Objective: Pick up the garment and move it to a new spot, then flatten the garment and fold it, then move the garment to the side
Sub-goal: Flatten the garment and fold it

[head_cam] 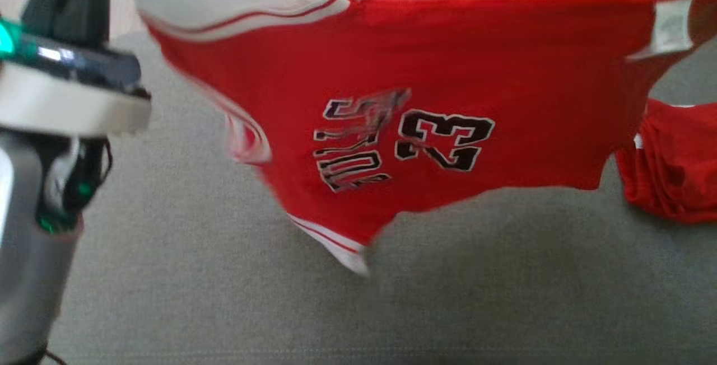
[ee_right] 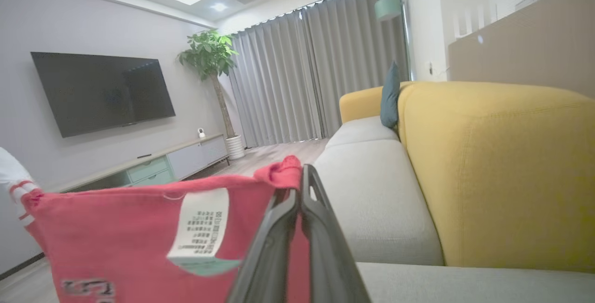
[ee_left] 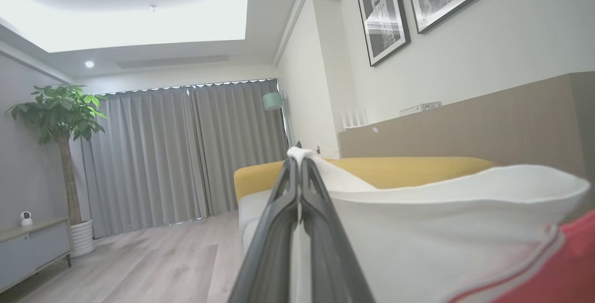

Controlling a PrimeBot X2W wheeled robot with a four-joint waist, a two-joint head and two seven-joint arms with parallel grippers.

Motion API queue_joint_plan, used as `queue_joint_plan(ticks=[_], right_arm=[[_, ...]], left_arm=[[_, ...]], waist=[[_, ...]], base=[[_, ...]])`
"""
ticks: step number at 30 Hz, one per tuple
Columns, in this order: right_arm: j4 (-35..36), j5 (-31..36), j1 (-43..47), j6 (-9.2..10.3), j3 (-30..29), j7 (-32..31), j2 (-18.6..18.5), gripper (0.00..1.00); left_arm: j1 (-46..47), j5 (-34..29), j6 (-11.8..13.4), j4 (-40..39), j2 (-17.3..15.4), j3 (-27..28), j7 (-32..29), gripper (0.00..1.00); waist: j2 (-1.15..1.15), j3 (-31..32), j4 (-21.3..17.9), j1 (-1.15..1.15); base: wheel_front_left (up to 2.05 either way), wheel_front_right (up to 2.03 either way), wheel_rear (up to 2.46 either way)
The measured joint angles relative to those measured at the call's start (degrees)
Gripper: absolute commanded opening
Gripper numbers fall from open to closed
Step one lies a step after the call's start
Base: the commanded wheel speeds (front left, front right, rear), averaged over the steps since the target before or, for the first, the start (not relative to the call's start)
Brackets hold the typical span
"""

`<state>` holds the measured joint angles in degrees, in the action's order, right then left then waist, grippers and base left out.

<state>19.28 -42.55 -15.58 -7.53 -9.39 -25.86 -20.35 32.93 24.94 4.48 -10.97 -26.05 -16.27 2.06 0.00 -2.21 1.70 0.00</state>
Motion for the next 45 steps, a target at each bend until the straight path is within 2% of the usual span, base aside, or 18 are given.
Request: queue_joint_plan(ticks=[7, 12, 17, 21, 25, 29, 32, 37, 40, 45], right_arm=[[-4.2, -0.9, -3.7, 0.00, -0.3, -1.3, 0.3, 0.00], [-11.1, 0.5, -10.4, 0.00, 0.9, -0.9, 2.3, 0.00], [-24.0, 4.6, -24.3, 0.00, 5.0, 3.3, 5.7, 0.00], [-36.6, 6.8, -35.1, 0.00, 8.6, 9.4, 7.7, 0.00], [-47.5, 7.9, -43.5, 0.00, 10.7, 17.0, 9.3, 0.00], [-56.6, 9.5, -50.9, 0.00, 15.0, 22.8, 10.5, 0.00], [-63.2, 10.1, -53.7, 0.00, 17.5, 26.3, 10.9, 0.00], [-72.2, 9.5, -52.6, 0.00, 21.4, 29.4, 11.3, 0.00], [-74.3, 7.7, -51.0, 0.00, 24.0, 30.5, 11.7, 0.00], [-74.4, 3.4, -46.5, 0.00, 27.7, 32.2, 11.1, 0.00]], left_arm=[[5.1, 1.5, -2.1, 6.5, 1.2, -1.6, -0.5, 0.00], [12.7, 2.1, -5.1, 17.7, 3.4, -3.4, -0.3, 0.00], [24.0, 1.0, -7.5, 34.2, 5.8, -4.0, 3.9, 0.00], [32.3, -0.9, -8.0, 46.6, 7.3, -4.3, 8.4, 0.00], [40.3, -2.4, -8.0, 54.7, 8.4, -3.9, 11.5, 0.00], [46.5, -2.6, -8.1, 59.4, 8.9, -2.8, 12.5, 0.00], [46.6, -1.8, -9.1, 63.2, 11.0, -1.6, 12.7, 0.00], [39.1, 1.2, -10.5, 67.6, 14.6, 0.7, 12.6, 0.00], [34.2, 3.0, -10.9, 70.7, 15.5, 2.6, 12.6, 0.00], [30.0, 4.3, -11.5, 75.7, 16.6, 2.4, 12.6, 0.00]], waist=[[0.00, -0.1, 0.2, 0.00], [0.00, -2.2, 0.0, 0.00], [0.00, -4.7, -1.0, 0.00], [0.00, -5.4, -2.6, 0.00], [0.00, -6.5, -3.3, 0.01], [0.00, -9.1, -3.3, 0.00], [0.00, -11.6, -2.8, 0.00], [0.00, -15.8, -1.5, 0.02], [0.00, -17.9, -0.8, 0.02], [0.00, -19.6, 0.2, 0.01]], base=[[0.00, 0.00, 0.00], [0.00, 0.00, 0.00], [0.00, 0.00, 0.00], [0.00, 0.00, 0.00], [0.00, 0.00, 0.00], [0.00, 0.00, 0.00], [0.00, 0.00, 0.00], [0.00, 0.00, 0.00], [0.00, 0.00, 0.00], [0.00, 0.00, 0.00]])
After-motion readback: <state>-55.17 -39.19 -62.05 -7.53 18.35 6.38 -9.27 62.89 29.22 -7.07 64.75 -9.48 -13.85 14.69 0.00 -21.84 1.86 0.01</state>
